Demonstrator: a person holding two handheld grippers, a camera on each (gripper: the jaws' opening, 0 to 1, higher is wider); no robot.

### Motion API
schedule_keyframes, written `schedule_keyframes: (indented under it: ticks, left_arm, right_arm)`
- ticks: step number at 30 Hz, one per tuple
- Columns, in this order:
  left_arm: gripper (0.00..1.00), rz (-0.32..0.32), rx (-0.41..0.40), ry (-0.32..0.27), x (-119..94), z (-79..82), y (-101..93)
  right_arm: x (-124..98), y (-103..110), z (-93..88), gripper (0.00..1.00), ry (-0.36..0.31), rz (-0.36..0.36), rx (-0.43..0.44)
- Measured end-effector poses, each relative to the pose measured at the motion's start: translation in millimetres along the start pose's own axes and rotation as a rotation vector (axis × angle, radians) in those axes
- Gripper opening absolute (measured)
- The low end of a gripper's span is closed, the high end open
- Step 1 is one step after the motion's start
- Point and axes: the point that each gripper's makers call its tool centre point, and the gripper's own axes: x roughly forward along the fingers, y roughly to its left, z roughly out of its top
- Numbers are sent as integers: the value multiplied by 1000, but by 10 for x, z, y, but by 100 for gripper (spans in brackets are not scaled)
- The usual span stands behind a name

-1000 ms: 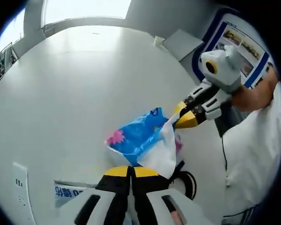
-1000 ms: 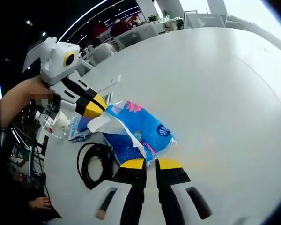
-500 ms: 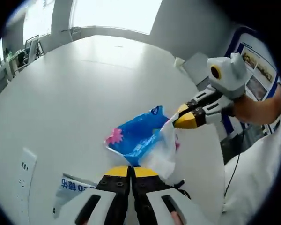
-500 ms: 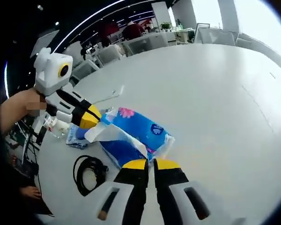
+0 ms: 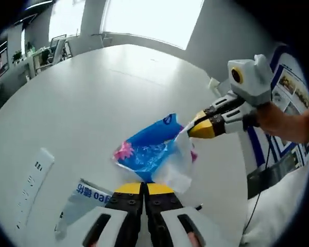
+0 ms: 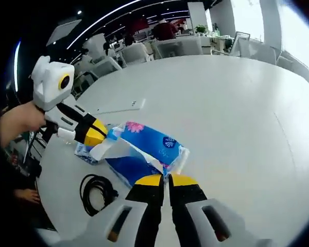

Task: Arrange the tabletop items into an orderly group along one side of the table until the central work area is clear of visible clutter.

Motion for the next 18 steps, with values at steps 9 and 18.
schedule_keyframes:
  ticks: [9,18]
  left_arm:
    - [0,49,-40,-2,-60,21,-24]
    - [0,106,-129,-26,-45,99,-26]
  right_arm:
    - [3,-32,33,0,25,37,-23]
    - [126,-168,197,0,45,38,-83]
